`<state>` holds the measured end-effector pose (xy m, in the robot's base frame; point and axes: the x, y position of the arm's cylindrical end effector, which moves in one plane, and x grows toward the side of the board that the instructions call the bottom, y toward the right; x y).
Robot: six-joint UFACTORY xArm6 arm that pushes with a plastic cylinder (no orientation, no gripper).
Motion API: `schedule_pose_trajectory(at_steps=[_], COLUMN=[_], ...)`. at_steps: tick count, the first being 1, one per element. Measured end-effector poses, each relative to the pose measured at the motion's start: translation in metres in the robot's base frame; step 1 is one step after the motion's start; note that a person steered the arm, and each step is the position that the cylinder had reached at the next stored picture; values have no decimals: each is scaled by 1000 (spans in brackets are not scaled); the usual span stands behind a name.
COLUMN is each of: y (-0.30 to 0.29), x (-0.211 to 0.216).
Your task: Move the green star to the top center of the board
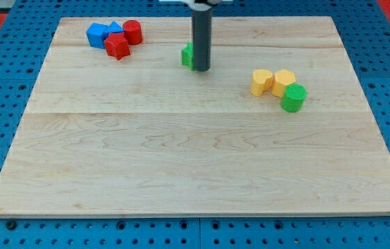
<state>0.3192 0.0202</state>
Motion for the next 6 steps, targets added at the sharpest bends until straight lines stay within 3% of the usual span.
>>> schedule_pose_trajectory(at_steps=[1,2,3,4,6], y=[8,44,4,-37,-3], x=[-31,3,9,-6,-60])
